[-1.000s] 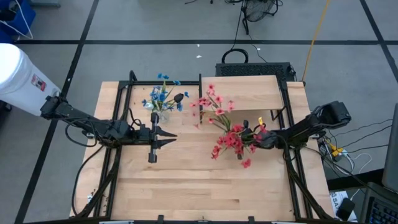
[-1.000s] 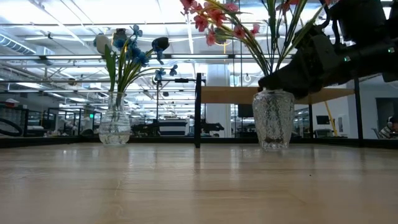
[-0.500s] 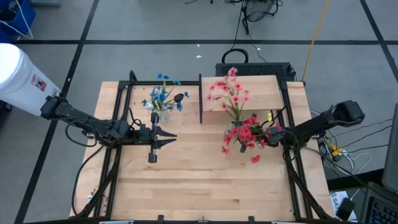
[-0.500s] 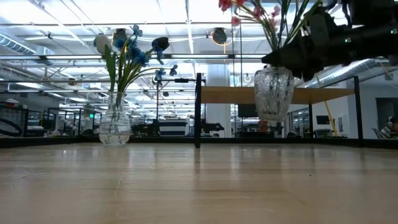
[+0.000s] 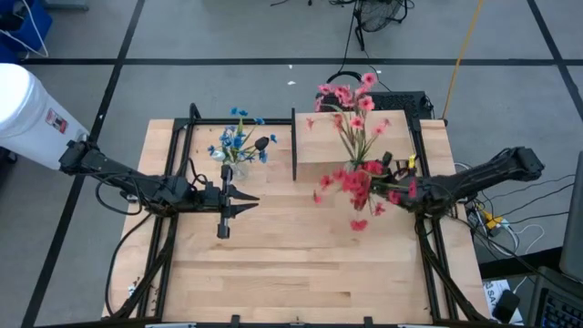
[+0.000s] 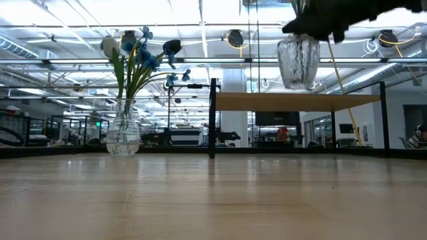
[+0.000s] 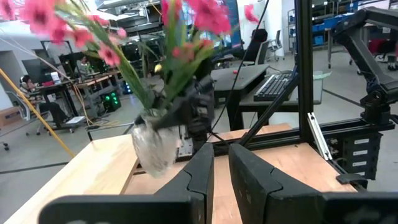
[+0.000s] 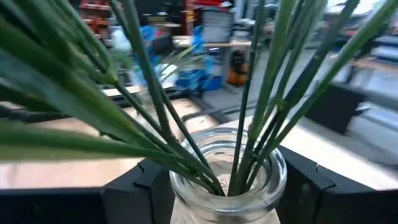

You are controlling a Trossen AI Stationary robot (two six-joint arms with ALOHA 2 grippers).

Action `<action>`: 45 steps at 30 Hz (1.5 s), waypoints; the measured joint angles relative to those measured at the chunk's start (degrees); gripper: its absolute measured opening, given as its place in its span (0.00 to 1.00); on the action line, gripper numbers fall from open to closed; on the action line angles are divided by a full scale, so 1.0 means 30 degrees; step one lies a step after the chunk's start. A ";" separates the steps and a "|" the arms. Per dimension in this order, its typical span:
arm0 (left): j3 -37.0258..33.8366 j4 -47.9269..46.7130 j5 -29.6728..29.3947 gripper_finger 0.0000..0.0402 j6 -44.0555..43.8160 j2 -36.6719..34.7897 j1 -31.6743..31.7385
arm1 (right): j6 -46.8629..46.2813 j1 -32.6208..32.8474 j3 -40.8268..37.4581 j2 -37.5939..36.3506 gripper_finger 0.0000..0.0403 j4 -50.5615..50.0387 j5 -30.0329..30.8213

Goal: Pick and place flowers into a vace then onto a shelf
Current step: Put the right transparent vase with flowers on the shelf

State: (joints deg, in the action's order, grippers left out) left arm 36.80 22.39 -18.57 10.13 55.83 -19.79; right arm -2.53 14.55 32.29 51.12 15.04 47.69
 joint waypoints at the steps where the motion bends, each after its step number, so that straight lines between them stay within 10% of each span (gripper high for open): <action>1: 0.0000 -0.0007 0.0000 0.14 -0.0020 0.0000 0.0000 | 0.0257 0.0007 0.0391 -0.0098 0.48 -0.0432 0.0604; 15: 0.0000 -0.0065 0.0087 0.14 -0.0393 0.0000 -0.0003 | 0.2079 -0.3458 0.1261 -0.3944 0.48 -0.2673 0.3530; 45: 0.0003 0.0015 0.0100 0.14 -0.0131 0.0000 0.0000 | -0.2650 -1.7617 0.1283 -0.5595 0.48 -0.8999 -0.8341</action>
State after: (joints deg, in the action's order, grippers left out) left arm 36.80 22.44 -18.27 9.74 55.83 -19.79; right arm -10.48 -38.31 36.14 34.34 -11.96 22.67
